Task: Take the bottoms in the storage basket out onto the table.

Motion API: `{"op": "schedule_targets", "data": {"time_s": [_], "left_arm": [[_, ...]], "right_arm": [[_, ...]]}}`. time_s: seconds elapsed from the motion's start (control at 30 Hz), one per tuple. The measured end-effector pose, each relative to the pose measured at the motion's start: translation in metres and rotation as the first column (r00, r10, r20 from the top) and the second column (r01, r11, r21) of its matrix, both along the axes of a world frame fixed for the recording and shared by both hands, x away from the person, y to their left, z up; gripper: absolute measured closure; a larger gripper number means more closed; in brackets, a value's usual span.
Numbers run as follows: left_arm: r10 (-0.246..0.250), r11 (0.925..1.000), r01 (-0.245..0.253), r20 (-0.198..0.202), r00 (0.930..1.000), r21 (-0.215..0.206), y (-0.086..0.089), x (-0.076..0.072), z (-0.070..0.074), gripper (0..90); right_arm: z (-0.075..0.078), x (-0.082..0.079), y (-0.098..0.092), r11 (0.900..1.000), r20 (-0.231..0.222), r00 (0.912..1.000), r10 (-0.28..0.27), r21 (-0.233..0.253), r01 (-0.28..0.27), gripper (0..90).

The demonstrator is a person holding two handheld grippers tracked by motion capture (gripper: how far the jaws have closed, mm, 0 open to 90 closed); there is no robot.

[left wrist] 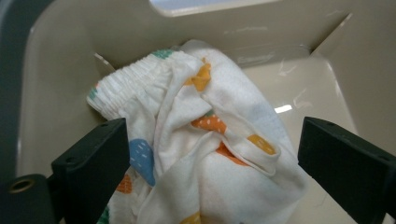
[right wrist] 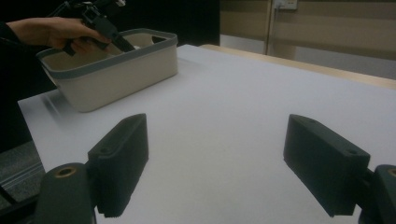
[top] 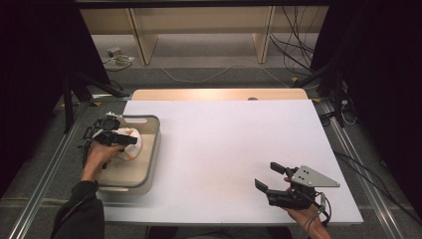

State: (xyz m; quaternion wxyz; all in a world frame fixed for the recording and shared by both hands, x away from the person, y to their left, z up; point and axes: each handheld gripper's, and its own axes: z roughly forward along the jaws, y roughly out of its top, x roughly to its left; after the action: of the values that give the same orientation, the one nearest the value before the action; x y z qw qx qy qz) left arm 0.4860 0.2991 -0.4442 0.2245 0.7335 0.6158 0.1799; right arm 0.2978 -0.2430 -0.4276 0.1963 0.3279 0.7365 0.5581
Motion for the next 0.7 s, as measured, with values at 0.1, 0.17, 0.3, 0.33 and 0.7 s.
{"op": "schedule_targets", "data": {"time_s": [0.1,0.17,0.3,0.33,0.7], "left_arm": [[-0.001,0.9997,0.001,-0.025,0.9997,0.025,-0.003,0.001,-0.003,9.5],[0.004,0.9991,-0.003,-0.030,0.9995,0.042,-0.003,0.003,-0.005,9.9],[0.004,0.9987,-0.002,-0.034,0.9994,0.051,-0.005,0.004,-0.006,10.5],[0.002,0.9988,-0.001,-0.036,0.9994,0.049,-0.006,0.005,-0.007,10.5],[-0.013,0.9998,0.015,-0.109,0.9939,0.015,-0.006,0.008,-0.022,11.5]], "right_arm": [[0.000,0.000,0.000,1.000,-0.001,1.0000,0.000,0.001,0.000,23.0],[0.000,0.000,0.000,1.000,-0.003,1.0000,0.001,0.000,-0.001,23.0],[0.000,0.000,0.000,1.000,-0.001,1.0000,0.001,0.000,-0.001,23.1],[0.000,0.000,0.000,1.000,-0.002,1.0000,0.001,0.000,-0.001,23.1],[-0.001,0.000,0.001,1.000,-0.004,1.0000,0.002,-0.004,-0.002,23.2]]}}
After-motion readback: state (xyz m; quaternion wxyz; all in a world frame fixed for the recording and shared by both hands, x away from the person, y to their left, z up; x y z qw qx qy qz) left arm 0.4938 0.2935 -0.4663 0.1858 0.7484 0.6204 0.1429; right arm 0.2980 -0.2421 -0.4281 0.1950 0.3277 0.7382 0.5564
